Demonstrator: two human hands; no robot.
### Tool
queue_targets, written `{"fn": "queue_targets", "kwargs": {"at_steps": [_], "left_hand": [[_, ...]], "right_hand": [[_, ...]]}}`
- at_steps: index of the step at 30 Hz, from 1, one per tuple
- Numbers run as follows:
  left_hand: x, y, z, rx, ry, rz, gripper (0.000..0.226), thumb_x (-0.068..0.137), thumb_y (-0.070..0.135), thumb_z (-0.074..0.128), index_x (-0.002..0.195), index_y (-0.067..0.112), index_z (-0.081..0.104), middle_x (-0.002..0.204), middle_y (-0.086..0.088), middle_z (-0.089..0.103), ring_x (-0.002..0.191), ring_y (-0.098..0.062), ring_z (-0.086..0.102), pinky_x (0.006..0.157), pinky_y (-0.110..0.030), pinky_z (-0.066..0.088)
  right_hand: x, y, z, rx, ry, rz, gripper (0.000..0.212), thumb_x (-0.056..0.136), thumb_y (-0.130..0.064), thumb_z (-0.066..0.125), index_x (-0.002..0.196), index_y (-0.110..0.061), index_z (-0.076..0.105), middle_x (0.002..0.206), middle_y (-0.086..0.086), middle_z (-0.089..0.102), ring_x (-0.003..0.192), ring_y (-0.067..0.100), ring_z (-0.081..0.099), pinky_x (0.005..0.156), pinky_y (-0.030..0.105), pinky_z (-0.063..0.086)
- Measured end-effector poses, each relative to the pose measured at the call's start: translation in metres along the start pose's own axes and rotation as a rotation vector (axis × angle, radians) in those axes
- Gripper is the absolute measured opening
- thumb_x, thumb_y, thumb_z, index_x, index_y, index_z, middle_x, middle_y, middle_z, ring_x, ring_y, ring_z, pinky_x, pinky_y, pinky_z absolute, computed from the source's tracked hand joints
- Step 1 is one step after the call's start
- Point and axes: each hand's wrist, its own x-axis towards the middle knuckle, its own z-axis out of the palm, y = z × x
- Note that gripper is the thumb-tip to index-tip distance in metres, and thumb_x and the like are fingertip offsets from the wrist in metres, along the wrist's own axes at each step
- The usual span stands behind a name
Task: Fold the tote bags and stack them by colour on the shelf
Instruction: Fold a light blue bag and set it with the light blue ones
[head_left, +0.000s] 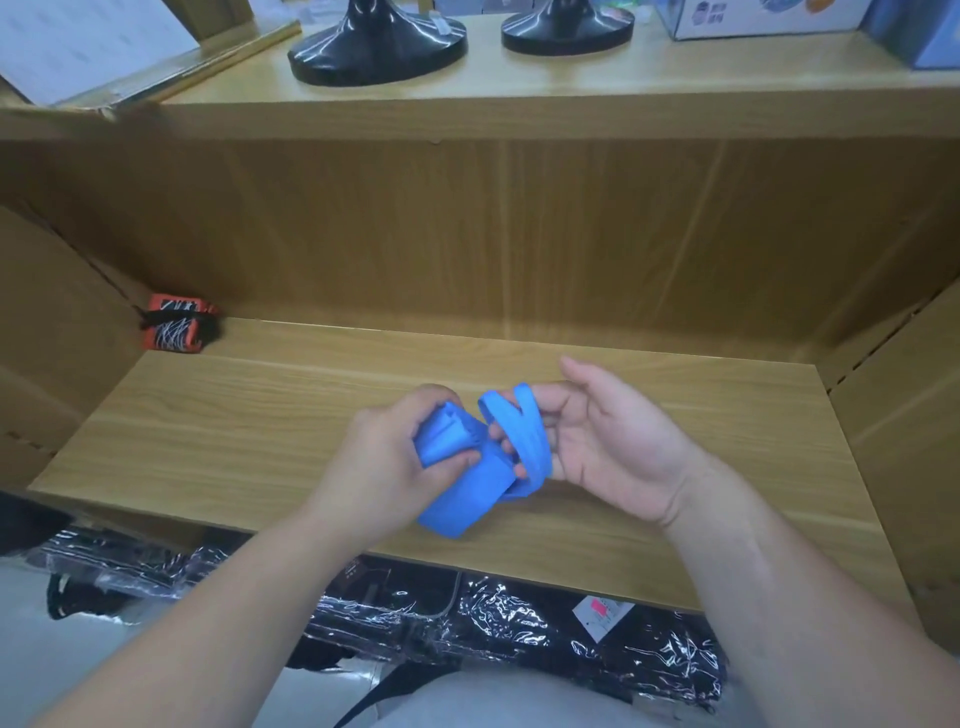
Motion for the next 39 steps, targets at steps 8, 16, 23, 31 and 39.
{"fn": "queue_targets", "kwargs": {"at_steps": [8,16,23,31,39], "left_hand": [[0.002,0.001,-0.010,-0.510,-0.193,-0.333,0.033,0.068,0.030,0.085,0.095,0.022,0.069,0.093,-0.010,0.076,0.088,-0.033,0.073,0.079,-0.049,0.058],[0.012,-0.032,0.014,-0.599,-0.352,-0.395,0.039,0.076,0.017,0.081,0.109,0.003,0.066,0.101,-0.018,0.074,0.086,-0.023,0.070,0.082,-0.046,0.057],[0.015,-0.062,0.044,0.281,0.069,-0.024,0.053,0.056,0.055,0.085,0.098,0.026,0.071,0.095,0.000,0.059,0.084,-0.019,0.056,0.077,-0.033,0.047],[-0.016,-0.030,0.052,-0.151,0.002,-0.187,0.033,0.091,0.031,0.047,0.103,0.021,0.076,0.102,0.012,0.072,0.099,-0.006,0.062,0.088,-0.017,0.044],[-0.017,-0.034,0.061,-0.112,-0.063,-0.272,0.035,0.084,0.033,0.055,0.073,0.000,0.059,0.079,-0.006,0.052,0.076,-0.015,0.051,0.069,-0.030,0.038]], "right_hand": [[-0.002,0.003,0.019,-0.567,0.131,-0.258,0.038,0.095,0.012,0.051,0.113,-0.010,0.075,0.110,-0.001,0.077,0.109,0.009,0.069,0.093,0.021,0.051],[0.017,0.059,0.010,-0.511,0.455,-0.243,0.021,0.085,0.004,0.072,0.096,-0.013,0.076,0.096,0.003,0.079,0.093,0.015,0.075,0.085,0.033,0.060],[0.014,0.084,-0.002,-0.556,0.572,-0.238,0.026,0.095,0.007,0.054,0.087,-0.016,0.065,0.076,-0.012,0.073,0.071,-0.003,0.064,0.067,0.011,0.045],[0.022,0.095,0.002,-0.538,0.625,-0.267,0.025,0.080,0.001,0.079,0.097,-0.012,0.067,0.092,0.000,0.074,0.084,0.007,0.071,0.078,0.020,0.056],[0.017,0.087,-0.002,-0.678,0.478,-0.242,0.031,0.080,0.002,0.079,0.103,-0.017,0.072,0.098,-0.005,0.075,0.091,0.004,0.071,0.084,0.018,0.055]]}}
